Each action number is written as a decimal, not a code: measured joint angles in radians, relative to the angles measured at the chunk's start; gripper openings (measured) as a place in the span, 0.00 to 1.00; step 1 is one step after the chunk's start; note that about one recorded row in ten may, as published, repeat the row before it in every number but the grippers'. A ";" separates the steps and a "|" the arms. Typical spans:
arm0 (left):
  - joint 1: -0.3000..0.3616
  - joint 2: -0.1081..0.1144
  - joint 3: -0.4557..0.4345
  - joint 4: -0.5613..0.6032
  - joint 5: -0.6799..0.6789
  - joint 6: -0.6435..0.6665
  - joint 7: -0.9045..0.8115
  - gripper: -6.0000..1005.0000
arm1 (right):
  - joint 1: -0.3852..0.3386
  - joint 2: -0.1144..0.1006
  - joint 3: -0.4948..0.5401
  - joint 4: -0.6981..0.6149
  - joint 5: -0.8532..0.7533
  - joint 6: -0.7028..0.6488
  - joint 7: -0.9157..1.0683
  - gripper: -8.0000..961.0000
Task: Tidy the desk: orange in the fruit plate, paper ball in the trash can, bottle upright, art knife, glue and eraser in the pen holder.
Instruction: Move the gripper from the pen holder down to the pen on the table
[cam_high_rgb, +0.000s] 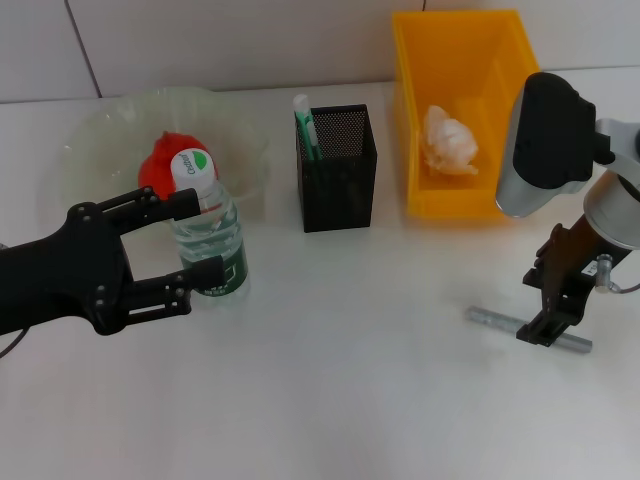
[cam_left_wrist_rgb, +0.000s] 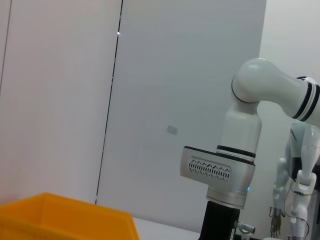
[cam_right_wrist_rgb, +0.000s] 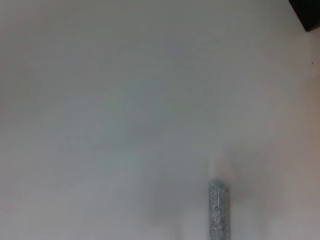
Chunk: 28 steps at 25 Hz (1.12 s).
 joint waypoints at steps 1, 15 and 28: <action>0.000 0.000 0.000 0.000 0.000 0.000 0.000 0.80 | 0.002 0.000 0.000 0.004 0.003 0.002 0.000 0.66; 0.005 0.000 -0.004 0.000 0.000 0.001 0.002 0.80 | 0.011 0.002 0.000 0.040 0.020 0.030 0.007 0.64; 0.001 0.000 -0.004 0.000 0.000 0.003 0.001 0.80 | 0.011 0.002 -0.004 0.059 0.021 0.043 0.010 0.63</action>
